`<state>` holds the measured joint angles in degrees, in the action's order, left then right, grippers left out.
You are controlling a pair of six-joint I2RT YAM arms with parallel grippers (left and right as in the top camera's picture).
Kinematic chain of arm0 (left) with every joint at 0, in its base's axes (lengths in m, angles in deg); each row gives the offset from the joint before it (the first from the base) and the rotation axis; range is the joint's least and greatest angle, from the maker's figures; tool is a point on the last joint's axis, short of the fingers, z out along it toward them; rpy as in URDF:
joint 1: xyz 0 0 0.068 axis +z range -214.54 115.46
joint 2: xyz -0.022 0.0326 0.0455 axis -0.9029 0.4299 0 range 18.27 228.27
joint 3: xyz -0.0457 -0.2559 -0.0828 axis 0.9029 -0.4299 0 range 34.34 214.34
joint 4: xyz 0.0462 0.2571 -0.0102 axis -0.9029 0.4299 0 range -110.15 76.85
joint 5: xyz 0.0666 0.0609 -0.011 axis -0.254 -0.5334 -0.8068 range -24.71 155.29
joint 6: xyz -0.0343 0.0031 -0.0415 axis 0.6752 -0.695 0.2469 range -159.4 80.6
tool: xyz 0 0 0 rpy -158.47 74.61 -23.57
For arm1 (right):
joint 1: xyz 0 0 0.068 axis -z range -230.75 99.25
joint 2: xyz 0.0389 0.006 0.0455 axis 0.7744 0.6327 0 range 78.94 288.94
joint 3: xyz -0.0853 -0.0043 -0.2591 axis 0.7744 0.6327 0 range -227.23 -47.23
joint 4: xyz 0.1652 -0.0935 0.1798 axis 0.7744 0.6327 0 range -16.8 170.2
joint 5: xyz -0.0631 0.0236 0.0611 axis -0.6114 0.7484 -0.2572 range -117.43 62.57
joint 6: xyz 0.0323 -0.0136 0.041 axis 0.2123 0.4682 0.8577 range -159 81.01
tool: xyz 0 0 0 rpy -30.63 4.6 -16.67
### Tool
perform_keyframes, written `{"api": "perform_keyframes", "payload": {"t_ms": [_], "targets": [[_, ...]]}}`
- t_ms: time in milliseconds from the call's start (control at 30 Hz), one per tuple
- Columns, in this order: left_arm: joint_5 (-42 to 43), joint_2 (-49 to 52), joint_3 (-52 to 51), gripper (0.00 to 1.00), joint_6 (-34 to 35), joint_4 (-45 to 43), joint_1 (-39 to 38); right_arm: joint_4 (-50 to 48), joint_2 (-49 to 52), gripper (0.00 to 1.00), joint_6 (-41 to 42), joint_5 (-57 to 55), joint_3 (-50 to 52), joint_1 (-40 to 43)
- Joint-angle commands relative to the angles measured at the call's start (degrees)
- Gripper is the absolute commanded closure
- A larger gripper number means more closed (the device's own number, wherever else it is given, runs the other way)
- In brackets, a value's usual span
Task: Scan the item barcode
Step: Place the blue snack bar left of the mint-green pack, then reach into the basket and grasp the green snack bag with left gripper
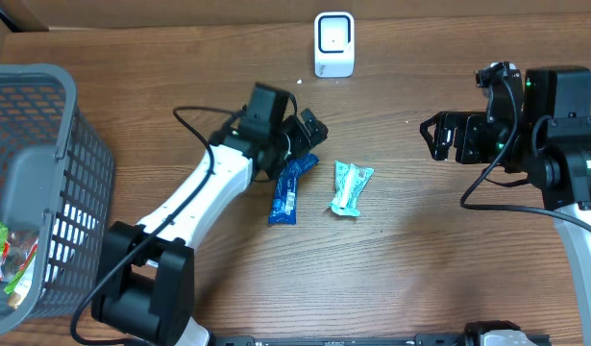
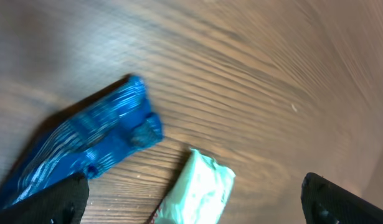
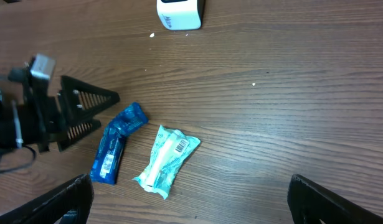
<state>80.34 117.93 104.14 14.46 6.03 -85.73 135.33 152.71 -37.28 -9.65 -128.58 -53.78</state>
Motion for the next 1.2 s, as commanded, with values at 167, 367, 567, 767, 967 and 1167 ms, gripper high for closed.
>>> {"api": "perform_keyframes", "payload": {"t_ms": [167,367,567,767,967,1167], "targets": [[-0.68,-8.17,27.91,0.0,-23.89,24.15,8.72,-2.01,-0.07,0.0,-0.02,0.37,-1.16,0.15],[-15.56,-12.28,43.36,0.0,-26.21,43.21,13.7,-0.66,-0.07,0.0,-0.02,0.37,-1.16,0.15],[-27.67,-17.57,47.36,0.0,-27.06,56.3,25.31,-0.61,-0.07,0.0,-0.04,0.35,-1.16,0.15],[-34.29,-18.29,46.66,0.01,-27.12,64.3,42.21,-0.52,-0.07,0.0,-0.04,0.35,-1.16,0.15],[-32.09,-17.25,44.68,0.0,-28.63,62.1,57.33,-0.55,-0.07,0.0,-0.04,0.33,-1.16,0.15],[-26.34,-13.92,44.24,0.0,-25.38,61.44,65.75,-0.83,-0.02,0.0,-0.04,0.35,-1.16,0.15]]}}
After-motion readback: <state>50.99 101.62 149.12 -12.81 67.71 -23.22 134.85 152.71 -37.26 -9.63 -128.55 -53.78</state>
